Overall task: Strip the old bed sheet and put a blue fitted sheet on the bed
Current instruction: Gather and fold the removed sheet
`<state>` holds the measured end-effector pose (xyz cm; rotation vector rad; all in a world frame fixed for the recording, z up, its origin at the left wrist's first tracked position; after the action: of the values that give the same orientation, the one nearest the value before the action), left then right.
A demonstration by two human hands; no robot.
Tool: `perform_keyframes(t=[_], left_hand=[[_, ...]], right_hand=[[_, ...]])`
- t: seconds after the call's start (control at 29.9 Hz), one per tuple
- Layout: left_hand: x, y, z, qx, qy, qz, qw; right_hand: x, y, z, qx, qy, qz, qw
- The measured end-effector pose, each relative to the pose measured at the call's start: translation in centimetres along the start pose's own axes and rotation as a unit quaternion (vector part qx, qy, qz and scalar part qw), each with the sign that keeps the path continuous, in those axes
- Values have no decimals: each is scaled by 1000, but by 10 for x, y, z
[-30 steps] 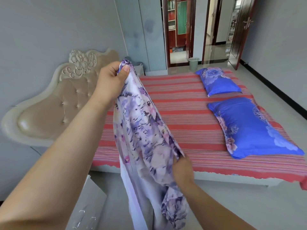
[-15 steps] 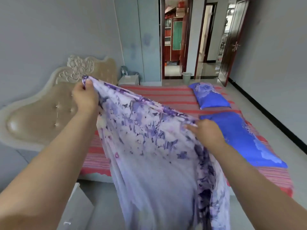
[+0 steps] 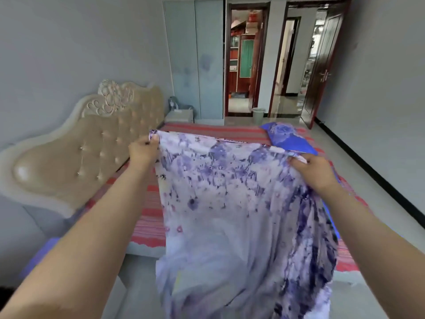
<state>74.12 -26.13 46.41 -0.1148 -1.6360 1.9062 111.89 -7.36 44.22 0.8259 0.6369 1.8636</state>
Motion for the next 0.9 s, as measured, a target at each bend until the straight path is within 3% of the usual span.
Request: perform_keyframes(t=[0.07,0.17,0.37,0.53,0.63,0.73,0.8,0.9], left_hand=[[2,14,8,-25,-15,47,998],[8,-1,21,-81,-70,42,993],[9,-63,17,-123,-75,-70,987],[-7,-96,3,-58,-39,-184,980],[-7,-112,2,-26,-30,-216,976],[3,-109,10,-10,-40,-200,979],[7,-101,18,13,-62,-177,982],[14,-83,29,27,-81,-137,987]], right_hand=[[1,9,-4,-39,25,33,998],[-17,13,-23,-118,104,72,985],[-61,-6,-69,-249,187,112,944],[-76,-24,-84,-324,139,100,930],[-80,-28,-88,-227,135,86,961],[-86,-25,-90,-15,148,56,987],[-91,-22,-93,101,205,32,973],[-99,-24,-105,173,324,-29,930]])
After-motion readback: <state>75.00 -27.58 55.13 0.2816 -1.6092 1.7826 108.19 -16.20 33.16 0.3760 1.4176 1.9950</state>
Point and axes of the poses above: each hand's wrist, its own x-axis towards the middle knuckle, its own z-axis out of the back of the hand, y = z × x, the point moved 4 cm from there along x, towards the middle knuckle, and after that the axes turned 5 degrees about -x, right-handed, at the moved point
